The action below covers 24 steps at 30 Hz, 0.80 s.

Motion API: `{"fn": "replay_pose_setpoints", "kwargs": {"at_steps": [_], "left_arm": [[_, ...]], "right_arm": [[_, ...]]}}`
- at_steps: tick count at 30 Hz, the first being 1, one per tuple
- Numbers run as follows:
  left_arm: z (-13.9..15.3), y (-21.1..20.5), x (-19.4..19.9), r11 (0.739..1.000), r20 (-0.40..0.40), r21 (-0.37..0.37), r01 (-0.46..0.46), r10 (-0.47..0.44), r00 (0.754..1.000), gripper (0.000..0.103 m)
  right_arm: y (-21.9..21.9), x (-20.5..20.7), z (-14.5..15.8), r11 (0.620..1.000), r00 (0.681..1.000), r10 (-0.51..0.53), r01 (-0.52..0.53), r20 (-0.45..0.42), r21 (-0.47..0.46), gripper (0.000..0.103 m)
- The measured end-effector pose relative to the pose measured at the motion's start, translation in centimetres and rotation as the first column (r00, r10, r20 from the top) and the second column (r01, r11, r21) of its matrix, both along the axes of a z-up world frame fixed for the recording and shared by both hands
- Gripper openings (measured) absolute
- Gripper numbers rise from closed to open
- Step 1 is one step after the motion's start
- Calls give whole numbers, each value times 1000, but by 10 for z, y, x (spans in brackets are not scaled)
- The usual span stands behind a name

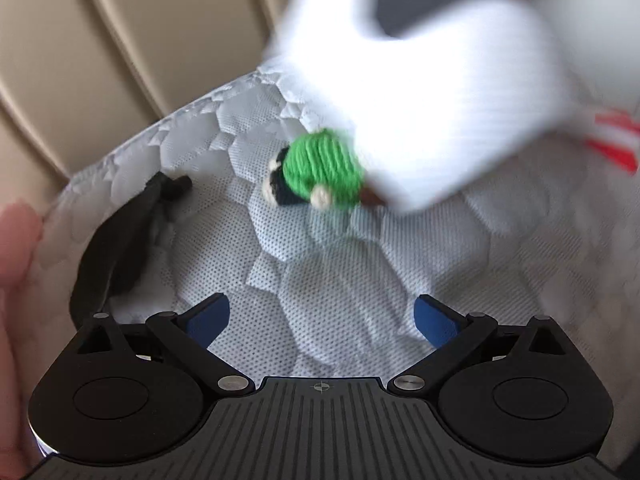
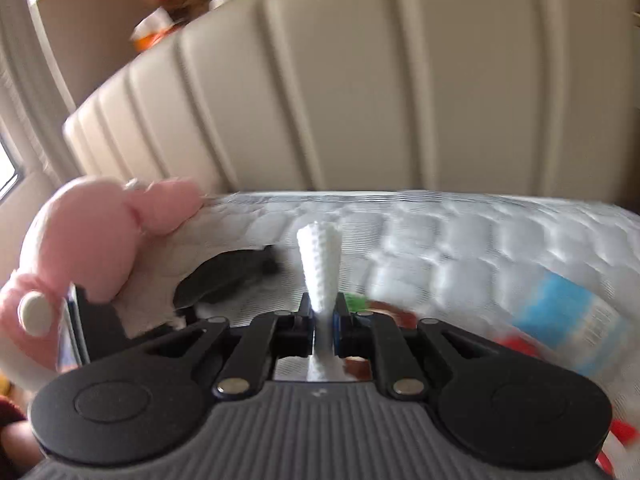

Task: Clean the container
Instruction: 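Set the knitted doll down on the mattress and open the left tool, then move the left tool toward the black pad with blue trim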

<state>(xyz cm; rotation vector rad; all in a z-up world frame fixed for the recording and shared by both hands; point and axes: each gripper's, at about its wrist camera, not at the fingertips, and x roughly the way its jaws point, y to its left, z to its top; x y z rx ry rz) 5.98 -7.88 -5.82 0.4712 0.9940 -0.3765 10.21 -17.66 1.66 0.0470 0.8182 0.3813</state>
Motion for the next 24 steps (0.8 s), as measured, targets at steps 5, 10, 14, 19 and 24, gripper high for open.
{"fn": "replay_pose_setpoints", "kwargs": {"at_steps": [5, 10, 14, 19, 24], "left_arm": [[0, 7, -2, 999, -25, -35, -10, 9, 1000, 101], [-1, 13, 4, 997, -50, -67, -48, 44, 998, 101], [0, 12, 1, 997, -53, -74, -35, 31, 998, 101], [-5, 9, -3, 998, -31, -61, -15, 13, 999, 101], [-2, 2, -12, 990, 92, -129, 59, -47, 995, 101]], "right_arm": [[31, 22, -48, 988, 998, -18, 8, -63, -151, 9], [15, 16, -47, 974, 998, -60, 56, -13, -222, 7], [-9, 14, -38, 953, 991, -131, 130, 13, -274, 9], [-41, 1, -28, 921, 973, -229, 225, 24, -319, 10], [-75, -32, 5, 944, 953, -299, 302, 37, -132, 12]]}}
